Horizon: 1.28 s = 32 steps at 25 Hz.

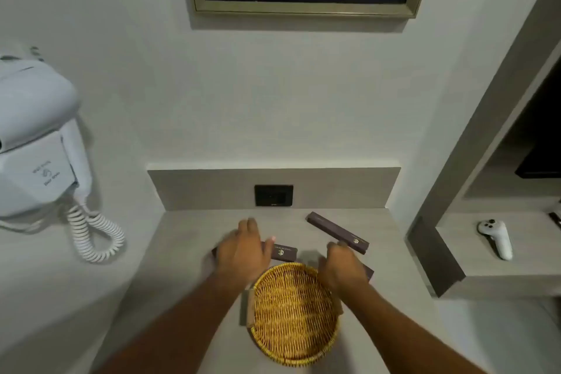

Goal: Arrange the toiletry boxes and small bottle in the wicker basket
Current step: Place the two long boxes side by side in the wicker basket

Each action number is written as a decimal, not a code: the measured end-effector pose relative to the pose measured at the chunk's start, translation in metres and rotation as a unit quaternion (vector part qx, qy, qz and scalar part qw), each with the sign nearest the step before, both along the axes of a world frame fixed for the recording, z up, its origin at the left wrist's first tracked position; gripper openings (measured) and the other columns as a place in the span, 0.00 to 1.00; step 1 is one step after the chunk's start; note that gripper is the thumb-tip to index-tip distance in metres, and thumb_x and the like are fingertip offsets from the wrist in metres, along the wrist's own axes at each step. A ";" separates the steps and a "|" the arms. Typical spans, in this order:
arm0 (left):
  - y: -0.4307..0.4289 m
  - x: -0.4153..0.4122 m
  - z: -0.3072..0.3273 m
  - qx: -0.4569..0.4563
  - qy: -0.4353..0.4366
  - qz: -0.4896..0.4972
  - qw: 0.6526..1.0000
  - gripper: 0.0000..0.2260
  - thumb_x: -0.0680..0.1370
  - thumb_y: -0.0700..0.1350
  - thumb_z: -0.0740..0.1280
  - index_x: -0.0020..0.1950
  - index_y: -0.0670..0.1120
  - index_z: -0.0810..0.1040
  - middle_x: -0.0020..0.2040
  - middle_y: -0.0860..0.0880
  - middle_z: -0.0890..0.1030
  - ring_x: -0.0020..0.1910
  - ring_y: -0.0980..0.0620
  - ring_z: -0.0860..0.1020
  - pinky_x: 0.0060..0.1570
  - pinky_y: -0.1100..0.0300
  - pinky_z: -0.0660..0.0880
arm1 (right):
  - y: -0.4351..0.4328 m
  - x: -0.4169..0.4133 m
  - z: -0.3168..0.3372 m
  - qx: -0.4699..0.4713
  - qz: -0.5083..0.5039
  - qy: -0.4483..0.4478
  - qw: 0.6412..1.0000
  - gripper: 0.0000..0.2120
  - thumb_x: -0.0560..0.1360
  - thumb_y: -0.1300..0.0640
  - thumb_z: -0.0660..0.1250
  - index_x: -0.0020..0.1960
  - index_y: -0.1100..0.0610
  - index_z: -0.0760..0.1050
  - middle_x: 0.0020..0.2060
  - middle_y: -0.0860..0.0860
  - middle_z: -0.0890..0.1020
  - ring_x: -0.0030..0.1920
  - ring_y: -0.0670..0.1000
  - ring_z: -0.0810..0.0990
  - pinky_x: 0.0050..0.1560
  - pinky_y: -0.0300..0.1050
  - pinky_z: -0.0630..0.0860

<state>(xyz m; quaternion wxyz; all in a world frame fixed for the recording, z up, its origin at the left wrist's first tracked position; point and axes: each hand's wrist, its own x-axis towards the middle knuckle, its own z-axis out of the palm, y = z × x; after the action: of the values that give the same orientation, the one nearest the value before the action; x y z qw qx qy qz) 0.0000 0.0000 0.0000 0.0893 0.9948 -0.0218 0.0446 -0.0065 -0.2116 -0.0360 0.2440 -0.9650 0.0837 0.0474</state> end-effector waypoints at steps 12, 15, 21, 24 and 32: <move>0.006 -0.063 -0.102 -0.034 0.172 0.095 0.980 0.15 0.81 0.55 0.54 0.58 0.46 0.70 0.49 0.48 0.82 0.46 0.49 0.81 0.36 0.58 0.74 | -0.012 -0.027 -0.042 0.051 -0.105 0.109 0.987 0.12 0.81 0.54 0.62 0.50 0.60 0.80 0.39 0.53 0.80 0.37 0.49 0.79 0.35 0.40 0.73; 0.007 -0.061 -0.109 -0.047 0.170 0.095 0.980 0.14 0.81 0.55 0.54 0.56 0.47 0.69 0.47 0.49 0.82 0.42 0.51 0.80 0.32 0.61 0.70 | -0.014 -0.025 -0.045 0.050 -0.108 0.109 0.987 0.13 0.81 0.53 0.62 0.48 0.60 0.80 0.38 0.53 0.80 0.37 0.49 0.79 0.36 0.40 0.73; 0.007 -0.060 -0.102 -0.049 0.149 0.073 0.985 0.20 0.80 0.62 0.52 0.56 0.46 0.70 0.47 0.48 0.81 0.43 0.52 0.79 0.36 0.59 0.76 | -0.017 -0.017 -0.046 0.070 -0.113 0.142 0.981 0.12 0.77 0.49 0.69 0.48 0.60 0.80 0.35 0.50 0.79 0.33 0.47 0.78 0.32 0.39 0.76; 0.019 -0.039 -0.079 -0.048 0.038 0.030 0.998 0.26 0.78 0.66 0.52 0.59 0.45 0.71 0.51 0.47 0.78 0.47 0.52 0.76 0.39 0.59 0.74 | -0.027 0.000 -0.035 0.063 -0.112 0.126 0.984 0.16 0.71 0.44 0.75 0.42 0.57 0.79 0.33 0.50 0.79 0.31 0.46 0.77 0.27 0.38 0.71; 0.031 0.088 -0.043 0.088 0.120 -0.140 0.979 0.15 0.73 0.42 0.69 0.59 0.46 0.73 0.57 0.45 0.75 0.55 0.46 0.74 0.53 0.51 0.77 | -0.054 0.103 -0.011 -0.105 0.012 0.075 0.992 0.09 0.78 0.61 0.65 0.57 0.58 0.77 0.49 0.56 0.81 0.47 0.56 0.80 0.49 0.47 0.78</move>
<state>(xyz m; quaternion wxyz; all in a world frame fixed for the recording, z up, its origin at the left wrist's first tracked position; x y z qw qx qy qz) 0.0884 0.0312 -0.0434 0.0087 0.9839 -0.1542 -0.0902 0.0965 -0.2656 -0.0470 0.1336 -0.9799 0.0944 0.1140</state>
